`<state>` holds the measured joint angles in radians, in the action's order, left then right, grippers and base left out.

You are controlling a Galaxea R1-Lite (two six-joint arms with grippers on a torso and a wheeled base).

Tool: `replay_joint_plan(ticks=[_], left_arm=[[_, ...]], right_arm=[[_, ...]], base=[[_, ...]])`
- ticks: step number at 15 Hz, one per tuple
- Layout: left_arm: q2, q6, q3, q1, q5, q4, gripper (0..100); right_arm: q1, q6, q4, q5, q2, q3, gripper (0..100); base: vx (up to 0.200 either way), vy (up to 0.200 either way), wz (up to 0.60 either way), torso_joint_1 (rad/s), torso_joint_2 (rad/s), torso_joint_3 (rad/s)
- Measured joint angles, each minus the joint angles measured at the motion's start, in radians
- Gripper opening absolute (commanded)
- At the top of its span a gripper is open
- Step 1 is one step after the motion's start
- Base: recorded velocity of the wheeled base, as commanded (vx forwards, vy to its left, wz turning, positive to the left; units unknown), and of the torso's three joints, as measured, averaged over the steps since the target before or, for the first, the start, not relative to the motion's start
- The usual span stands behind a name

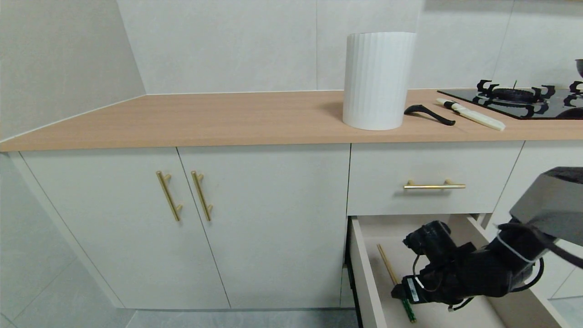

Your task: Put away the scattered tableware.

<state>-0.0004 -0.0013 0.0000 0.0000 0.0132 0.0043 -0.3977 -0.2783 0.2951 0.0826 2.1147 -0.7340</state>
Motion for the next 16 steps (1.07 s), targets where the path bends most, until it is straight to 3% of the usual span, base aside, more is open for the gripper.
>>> replay_joint_plan(ticks=[9,16], left_arm=[[0.0,0.0,0.0,0.0,0.0,0.0,100],[0.0,0.0,0.0,0.0,0.0,0.0,100]], right_arm=[[0.084,0.124,-0.093,-0.01,-0.529,0.065,100],[0.155,0.185,-0.096,-0.012,-0.642,0.063,100]], base=[[0.0,0.0,0.0,0.0,0.0,0.0],[0.0,0.0,0.0,0.014,-0.07,-0.053]])
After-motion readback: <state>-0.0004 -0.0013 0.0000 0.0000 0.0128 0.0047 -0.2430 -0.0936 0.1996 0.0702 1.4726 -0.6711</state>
